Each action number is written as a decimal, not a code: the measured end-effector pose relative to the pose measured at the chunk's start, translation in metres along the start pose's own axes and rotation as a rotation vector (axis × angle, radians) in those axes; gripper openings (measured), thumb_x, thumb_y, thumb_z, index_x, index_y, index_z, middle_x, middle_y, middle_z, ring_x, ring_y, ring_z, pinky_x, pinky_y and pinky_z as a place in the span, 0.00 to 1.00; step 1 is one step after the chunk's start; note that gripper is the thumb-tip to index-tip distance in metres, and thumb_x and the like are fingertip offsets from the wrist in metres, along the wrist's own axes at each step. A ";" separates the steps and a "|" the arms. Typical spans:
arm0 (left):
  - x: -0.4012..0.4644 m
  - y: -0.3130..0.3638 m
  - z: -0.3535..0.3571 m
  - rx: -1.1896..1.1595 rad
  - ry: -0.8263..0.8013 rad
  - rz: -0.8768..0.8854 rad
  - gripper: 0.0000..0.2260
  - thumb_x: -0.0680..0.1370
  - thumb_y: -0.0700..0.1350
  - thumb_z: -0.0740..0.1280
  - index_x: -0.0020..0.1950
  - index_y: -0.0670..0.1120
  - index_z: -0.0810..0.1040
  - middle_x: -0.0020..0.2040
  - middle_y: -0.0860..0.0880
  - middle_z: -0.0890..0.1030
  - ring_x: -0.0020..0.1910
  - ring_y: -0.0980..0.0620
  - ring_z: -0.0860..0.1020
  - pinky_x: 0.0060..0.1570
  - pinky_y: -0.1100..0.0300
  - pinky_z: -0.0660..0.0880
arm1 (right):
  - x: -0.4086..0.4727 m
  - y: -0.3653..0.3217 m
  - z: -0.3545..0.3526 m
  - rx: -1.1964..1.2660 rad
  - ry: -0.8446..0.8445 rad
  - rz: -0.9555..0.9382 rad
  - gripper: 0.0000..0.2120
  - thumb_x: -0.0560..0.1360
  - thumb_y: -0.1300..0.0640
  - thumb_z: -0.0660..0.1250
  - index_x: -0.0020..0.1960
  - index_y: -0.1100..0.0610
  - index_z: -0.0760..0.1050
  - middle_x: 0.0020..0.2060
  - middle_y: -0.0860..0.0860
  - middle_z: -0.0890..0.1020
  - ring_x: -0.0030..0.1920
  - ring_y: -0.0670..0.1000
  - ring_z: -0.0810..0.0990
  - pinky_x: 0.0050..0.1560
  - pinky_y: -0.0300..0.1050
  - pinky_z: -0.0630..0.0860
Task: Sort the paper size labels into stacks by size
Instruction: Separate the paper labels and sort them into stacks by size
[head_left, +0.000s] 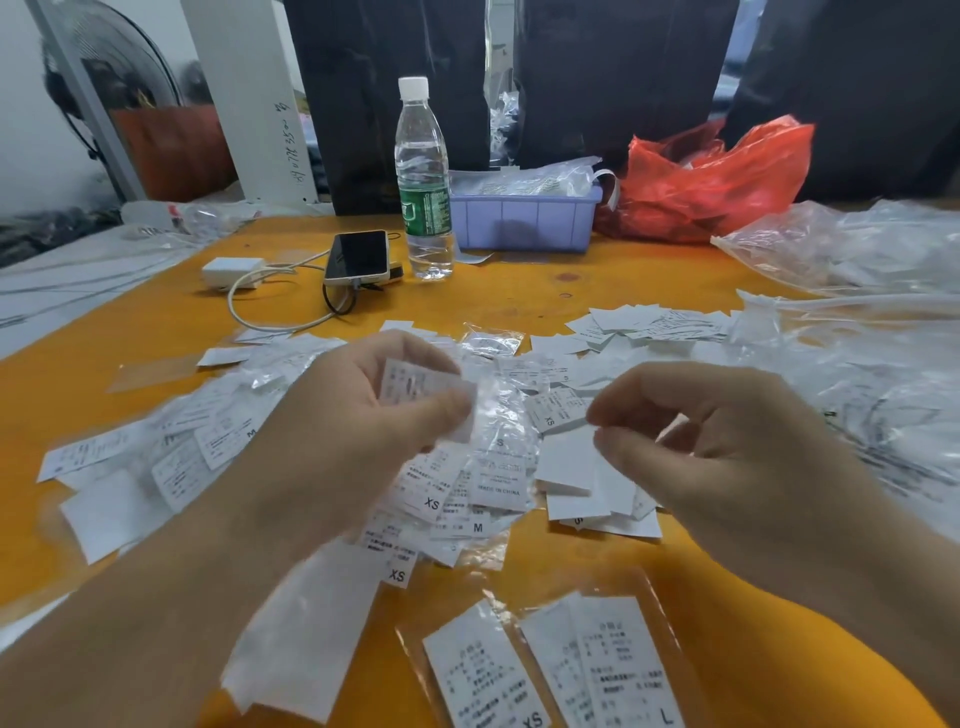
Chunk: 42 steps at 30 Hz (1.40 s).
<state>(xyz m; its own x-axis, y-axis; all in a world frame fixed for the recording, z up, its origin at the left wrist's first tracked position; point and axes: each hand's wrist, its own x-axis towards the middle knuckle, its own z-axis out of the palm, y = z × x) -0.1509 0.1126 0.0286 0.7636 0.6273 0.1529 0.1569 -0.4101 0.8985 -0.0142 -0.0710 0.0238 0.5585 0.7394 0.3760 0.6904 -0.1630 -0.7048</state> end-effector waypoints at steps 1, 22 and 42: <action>0.000 -0.002 -0.001 0.178 0.041 -0.011 0.09 0.68 0.57 0.74 0.46 0.64 0.79 0.38 0.58 0.83 0.35 0.58 0.81 0.25 0.69 0.73 | 0.001 0.002 0.000 -0.121 -0.038 0.019 0.03 0.73 0.51 0.68 0.44 0.43 0.80 0.40 0.37 0.80 0.43 0.38 0.76 0.39 0.34 0.73; -0.011 -0.006 0.031 0.504 -0.095 0.335 0.10 0.71 0.60 0.68 0.51 0.66 0.73 0.52 0.68 0.73 0.58 0.70 0.67 0.50 0.74 0.64 | 0.006 0.011 0.014 -0.556 -0.186 -0.261 0.09 0.80 0.55 0.61 0.46 0.53 0.79 0.45 0.45 0.80 0.51 0.48 0.71 0.52 0.43 0.69; -0.013 0.014 0.024 -0.260 -0.103 0.267 0.05 0.71 0.51 0.68 0.43 0.56 0.84 0.38 0.49 0.84 0.36 0.53 0.82 0.36 0.64 0.79 | -0.012 -0.018 -0.014 -0.019 -0.148 0.021 0.07 0.75 0.51 0.67 0.39 0.49 0.79 0.38 0.42 0.82 0.35 0.47 0.80 0.33 0.44 0.78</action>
<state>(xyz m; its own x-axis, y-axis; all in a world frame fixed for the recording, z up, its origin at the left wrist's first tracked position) -0.1438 0.0828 0.0294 0.8173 0.4458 0.3650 -0.2098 -0.3597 0.9092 -0.0266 -0.0858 0.0404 0.5000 0.8236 0.2678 0.6884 -0.1904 -0.6999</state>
